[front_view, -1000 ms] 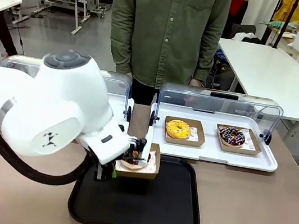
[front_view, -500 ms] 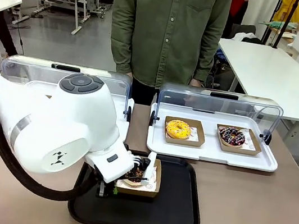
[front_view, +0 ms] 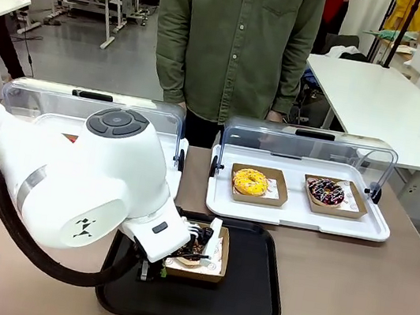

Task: Move the second donut from the left to the tray.
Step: Pick up the Paper togo box containing the Donut indicated by the person and place it on the Handle tray.

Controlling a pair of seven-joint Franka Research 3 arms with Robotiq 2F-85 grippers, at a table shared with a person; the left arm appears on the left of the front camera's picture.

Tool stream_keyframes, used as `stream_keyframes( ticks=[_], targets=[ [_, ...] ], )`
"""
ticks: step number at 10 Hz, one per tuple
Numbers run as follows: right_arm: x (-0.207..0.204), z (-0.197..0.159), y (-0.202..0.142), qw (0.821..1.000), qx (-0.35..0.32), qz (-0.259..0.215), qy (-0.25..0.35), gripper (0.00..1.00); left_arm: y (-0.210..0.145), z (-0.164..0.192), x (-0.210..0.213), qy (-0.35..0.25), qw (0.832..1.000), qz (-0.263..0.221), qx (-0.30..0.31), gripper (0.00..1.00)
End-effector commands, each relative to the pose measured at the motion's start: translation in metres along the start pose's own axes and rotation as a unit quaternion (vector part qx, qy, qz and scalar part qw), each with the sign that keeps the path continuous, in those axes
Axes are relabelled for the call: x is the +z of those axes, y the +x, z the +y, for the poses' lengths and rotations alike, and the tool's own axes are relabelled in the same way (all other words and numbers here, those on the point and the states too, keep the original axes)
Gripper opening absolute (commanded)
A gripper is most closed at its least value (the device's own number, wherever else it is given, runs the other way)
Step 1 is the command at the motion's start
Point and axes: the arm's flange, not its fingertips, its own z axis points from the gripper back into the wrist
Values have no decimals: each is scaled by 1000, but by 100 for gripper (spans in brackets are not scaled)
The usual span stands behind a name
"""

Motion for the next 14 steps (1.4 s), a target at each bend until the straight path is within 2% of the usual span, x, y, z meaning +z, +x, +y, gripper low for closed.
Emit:
stream_keyframes(
  ticks=[1,2,3,4,6,7,14],
  targets=[
    [0,-1,3,1000,8,-7,0,100,1,-6,7,-2,1000,-3,-8,59],
    [0,-1,3,1000,8,-7,0,100,2,-6,12,2,1000,-3,-9,100],
    [0,-1,3,1000,8,-7,0,100,4,-5,23,11,1000,-3,-11,64],
    [0,-1,3,1000,8,-7,0,100,6,-6,39,36,999,-6,-14,100],
    [0,-1,3,1000,8,-7,0,100,13,-7,67,57,998,-5,-22,100],
    [0,-1,3,1000,8,-7,0,100,14,-5,73,49,999,-3,-22,100],
    [0,-1,3,1000,8,-7,0,100,13,-4,75,49,998,-8,-27,100]
  ],
)
